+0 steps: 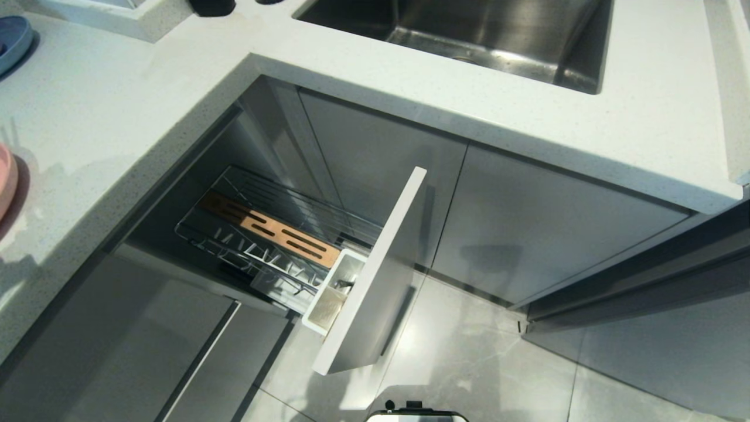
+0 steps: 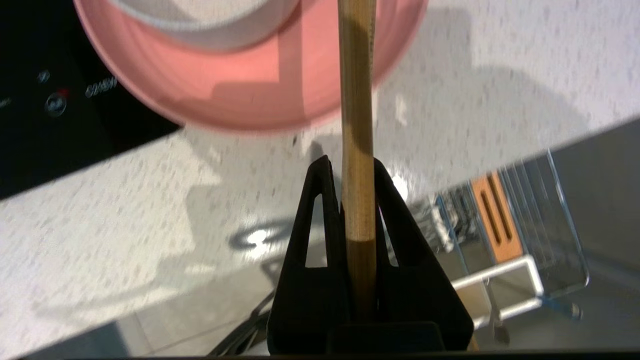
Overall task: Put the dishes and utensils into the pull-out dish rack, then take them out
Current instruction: Take the chopsticks out of the cupboard
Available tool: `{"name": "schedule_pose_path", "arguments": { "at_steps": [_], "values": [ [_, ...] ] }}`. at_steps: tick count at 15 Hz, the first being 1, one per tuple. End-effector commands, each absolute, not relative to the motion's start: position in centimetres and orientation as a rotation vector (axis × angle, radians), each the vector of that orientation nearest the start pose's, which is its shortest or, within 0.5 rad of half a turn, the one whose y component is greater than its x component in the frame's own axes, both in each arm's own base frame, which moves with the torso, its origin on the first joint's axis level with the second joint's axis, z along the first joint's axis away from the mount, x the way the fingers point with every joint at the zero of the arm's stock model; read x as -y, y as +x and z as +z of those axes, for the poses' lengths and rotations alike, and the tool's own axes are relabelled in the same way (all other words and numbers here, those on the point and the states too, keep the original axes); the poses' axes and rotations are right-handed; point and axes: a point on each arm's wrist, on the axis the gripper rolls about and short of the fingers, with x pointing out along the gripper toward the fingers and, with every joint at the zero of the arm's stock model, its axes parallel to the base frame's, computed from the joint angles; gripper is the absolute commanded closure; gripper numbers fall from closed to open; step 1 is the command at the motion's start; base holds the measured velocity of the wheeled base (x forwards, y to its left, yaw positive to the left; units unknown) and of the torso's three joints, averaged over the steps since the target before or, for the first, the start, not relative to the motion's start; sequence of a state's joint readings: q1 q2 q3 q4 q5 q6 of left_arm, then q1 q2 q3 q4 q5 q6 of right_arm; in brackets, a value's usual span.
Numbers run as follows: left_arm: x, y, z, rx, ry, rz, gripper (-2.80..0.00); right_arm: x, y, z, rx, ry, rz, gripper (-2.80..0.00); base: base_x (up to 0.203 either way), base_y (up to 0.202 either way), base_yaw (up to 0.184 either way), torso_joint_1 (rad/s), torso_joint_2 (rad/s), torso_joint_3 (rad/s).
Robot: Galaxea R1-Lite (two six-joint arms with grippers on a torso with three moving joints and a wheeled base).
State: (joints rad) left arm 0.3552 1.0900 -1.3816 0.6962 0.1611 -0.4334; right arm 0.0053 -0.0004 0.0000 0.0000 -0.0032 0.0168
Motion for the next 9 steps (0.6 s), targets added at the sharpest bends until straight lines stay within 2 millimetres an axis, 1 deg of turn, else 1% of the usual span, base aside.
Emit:
{"name": "schedule_pose_path", "arguments": {
  "at_steps": [1,5,9],
  "values": [
    [-4.8,10.6,33.9,-0.300,-0.487,0.626,0.00,0.0,-2.3,7.5,-0.002,0.017,0.003,0.00,0.000,0.000,0.000,0.000,0.00,0.000],
    [-5.9,12.0,33.3,-0.343,-0.529,0.646,0.00,0.0,-2.3,7.5,-0.002,0.017,0.003,0.00,0.000,0.000,0.000,0.000,0.00,0.000],
    [-6.4,13.1,32.9,-0.384,-0.584,0.566,0.00,0.0,-2.3,7.5,-0.002,0.017,0.003,0.00,0.000,0.000,0.000,0.000,0.00,0.000]
  ]
}}
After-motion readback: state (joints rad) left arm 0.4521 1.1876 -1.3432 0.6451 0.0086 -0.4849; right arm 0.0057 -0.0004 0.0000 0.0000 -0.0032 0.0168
